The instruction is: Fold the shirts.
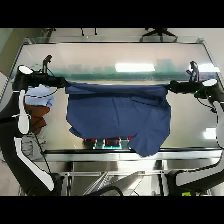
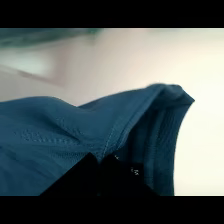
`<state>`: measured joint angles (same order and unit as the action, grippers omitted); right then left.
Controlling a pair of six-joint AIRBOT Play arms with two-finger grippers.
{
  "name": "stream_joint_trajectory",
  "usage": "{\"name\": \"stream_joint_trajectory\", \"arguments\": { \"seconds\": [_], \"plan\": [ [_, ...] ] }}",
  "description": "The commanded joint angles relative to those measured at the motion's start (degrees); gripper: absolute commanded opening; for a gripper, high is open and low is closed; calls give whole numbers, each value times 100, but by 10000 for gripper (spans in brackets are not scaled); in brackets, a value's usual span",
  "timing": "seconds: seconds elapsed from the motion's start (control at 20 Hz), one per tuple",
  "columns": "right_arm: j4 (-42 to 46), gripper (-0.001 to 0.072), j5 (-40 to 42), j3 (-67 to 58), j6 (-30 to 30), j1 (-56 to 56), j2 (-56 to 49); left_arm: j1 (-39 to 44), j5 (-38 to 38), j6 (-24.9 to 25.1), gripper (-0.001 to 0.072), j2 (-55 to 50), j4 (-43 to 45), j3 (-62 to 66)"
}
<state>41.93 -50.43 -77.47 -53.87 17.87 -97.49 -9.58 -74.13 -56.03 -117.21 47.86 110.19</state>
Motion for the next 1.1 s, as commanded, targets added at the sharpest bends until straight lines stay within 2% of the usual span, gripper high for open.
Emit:
{"name": "stream_joint_trajectory", "arguments": {
  "seconds": [0.0, 0.3, 0.65, 0.7, 0.75, 0.8, 0.9, 0.95, 1.0, 1.05],
  "plan": [
    [439, 21, 11, -7, -149, 15, -234, 190, -20, -107, 12, -138, 828, 225],
    [444, 21, 258, -7, -144, -20, -566, 337, -24, -203, 12, -262, 1368, 227],
    [437, 27, 389, -7, -186, -155, -570, 461, -122, -212, 14, -271, 1351, 225],
    [439, 151, 365, -9, -260, -153, -542, 476, -197, -212, 92, -267, 1353, 229],
    [446, 259, 343, -9, -348, -144, -492, 479, -280, -258, 457, -247, 1353, 232],
    [446, 261, 273, -9, -367, -105, -382, 476, -356, -428, 615, -205, 1355, 232],
    [616, 261, 37, -9, -527, 31, -81, 413, -647, -570, 597, -35, 1373, 232],
    [973, 281, -146, -9, -846, 142, 151, 334, -841, -686, 597, 101, 1390, 227],
    [1399, 408, -407, -9, -1239, 282, 400, 227, -1104, -885, 597, 256, 1401, 225],
    [1762, 489, -717, -7, -1513, 420, 623, 109, -1403, -1069, 597, 391, 1403, 203]
  ]
}}
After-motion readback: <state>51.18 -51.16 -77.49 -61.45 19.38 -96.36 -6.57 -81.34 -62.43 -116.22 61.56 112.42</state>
